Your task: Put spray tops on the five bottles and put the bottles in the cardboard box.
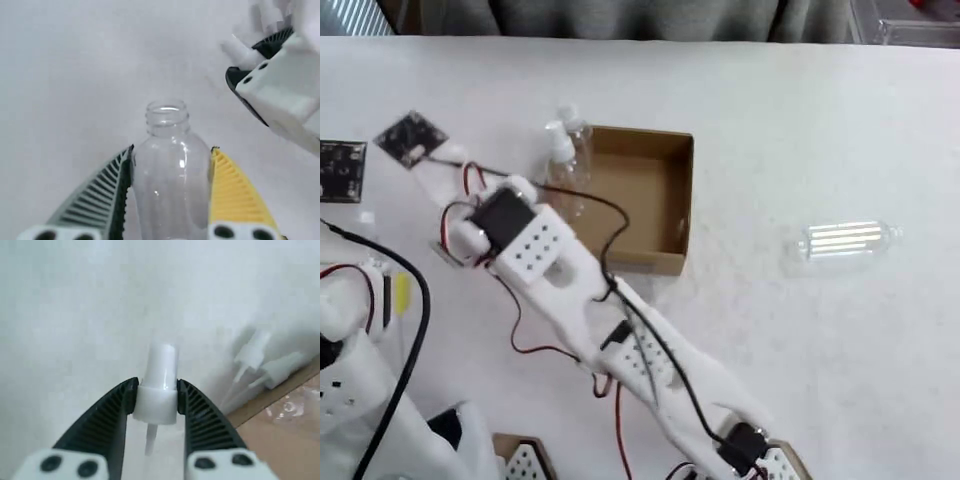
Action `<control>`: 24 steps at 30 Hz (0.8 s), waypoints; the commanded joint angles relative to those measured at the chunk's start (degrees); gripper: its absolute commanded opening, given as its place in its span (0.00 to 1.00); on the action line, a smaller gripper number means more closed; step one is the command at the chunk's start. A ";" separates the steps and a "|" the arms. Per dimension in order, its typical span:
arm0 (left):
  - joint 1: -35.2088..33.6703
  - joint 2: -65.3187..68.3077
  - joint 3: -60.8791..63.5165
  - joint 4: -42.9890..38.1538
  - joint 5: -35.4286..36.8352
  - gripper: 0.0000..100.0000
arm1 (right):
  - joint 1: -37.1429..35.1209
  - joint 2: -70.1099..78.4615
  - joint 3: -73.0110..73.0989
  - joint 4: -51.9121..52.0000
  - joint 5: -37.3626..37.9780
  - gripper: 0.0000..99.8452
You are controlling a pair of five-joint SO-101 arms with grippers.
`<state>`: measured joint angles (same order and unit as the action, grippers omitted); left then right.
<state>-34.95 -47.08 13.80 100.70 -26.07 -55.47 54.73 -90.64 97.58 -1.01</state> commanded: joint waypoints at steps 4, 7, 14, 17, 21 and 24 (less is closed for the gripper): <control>3.12 -1.10 -0.44 0.53 0.97 0.04 | 1.45 -23.34 13.89 1.71 0.62 0.02; 3.21 -1.10 -0.44 0.53 0.97 0.04 | 1.10 -34.33 22.42 1.36 0.62 0.02; 10.68 -1.19 -0.44 1.14 4.04 0.04 | 0.40 -54.81 30.24 0.92 0.62 0.02; 16.13 -3.65 -0.35 0.97 6.33 0.04 | 0.57 -61.85 30.42 0.92 0.53 0.02; 26.24 -10.68 -0.35 0.79 10.81 0.04 | 4.26 -69.76 30.51 0.92 0.53 0.02; 32.48 -14.37 0.00 -0.70 11.60 0.04 | 9.27 -73.27 30.59 0.92 0.00 0.02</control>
<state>-8.31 -58.24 13.80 101.41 -16.13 -50.29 -14.55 -60.40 97.58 -1.01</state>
